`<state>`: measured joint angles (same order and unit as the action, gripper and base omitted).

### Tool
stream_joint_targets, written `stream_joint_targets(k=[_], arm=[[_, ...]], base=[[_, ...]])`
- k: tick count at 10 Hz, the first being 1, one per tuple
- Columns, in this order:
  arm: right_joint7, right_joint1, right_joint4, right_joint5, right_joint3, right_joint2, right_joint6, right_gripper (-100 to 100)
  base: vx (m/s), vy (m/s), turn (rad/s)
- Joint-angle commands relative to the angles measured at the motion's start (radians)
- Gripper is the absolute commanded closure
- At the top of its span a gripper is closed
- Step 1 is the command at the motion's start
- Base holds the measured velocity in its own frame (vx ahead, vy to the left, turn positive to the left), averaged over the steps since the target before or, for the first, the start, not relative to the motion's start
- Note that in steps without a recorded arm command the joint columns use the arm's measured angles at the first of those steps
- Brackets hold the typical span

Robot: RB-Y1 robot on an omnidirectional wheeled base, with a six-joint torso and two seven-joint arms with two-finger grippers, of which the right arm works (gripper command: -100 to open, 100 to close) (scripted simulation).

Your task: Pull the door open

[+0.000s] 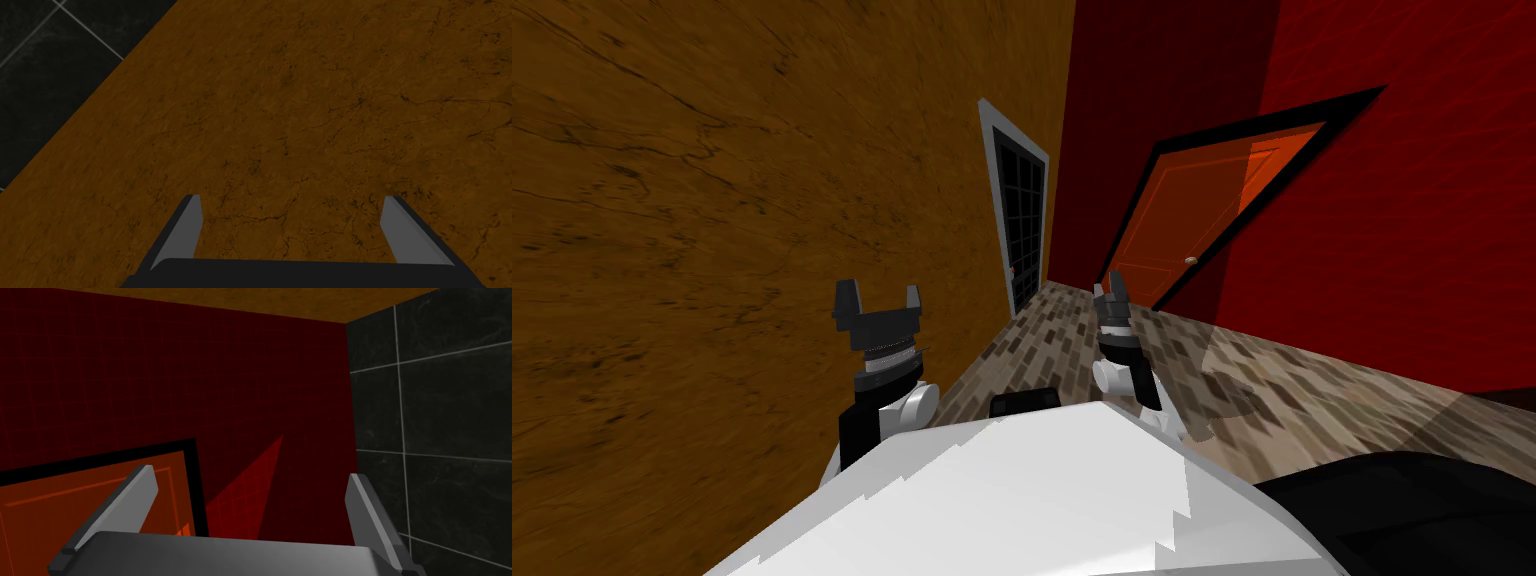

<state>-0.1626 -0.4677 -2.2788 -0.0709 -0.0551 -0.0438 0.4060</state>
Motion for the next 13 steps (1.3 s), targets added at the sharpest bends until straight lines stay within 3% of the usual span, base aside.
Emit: stream_joint_targets(k=[1,4,13], arm=[[0.035,0.008,0.030,-0.033,0.032,-0.017,0.025,-100],[0.075,0.018,0.065,-0.071,0.070,-0.037,0.055,-100],[0.260,0.062,0.225,-0.244,0.241,-0.124,0.189,-100]], base=[[0.076,-0.021,0.131],[0.104,-0.015,0.119],[0.121,-0.029,0.141]])
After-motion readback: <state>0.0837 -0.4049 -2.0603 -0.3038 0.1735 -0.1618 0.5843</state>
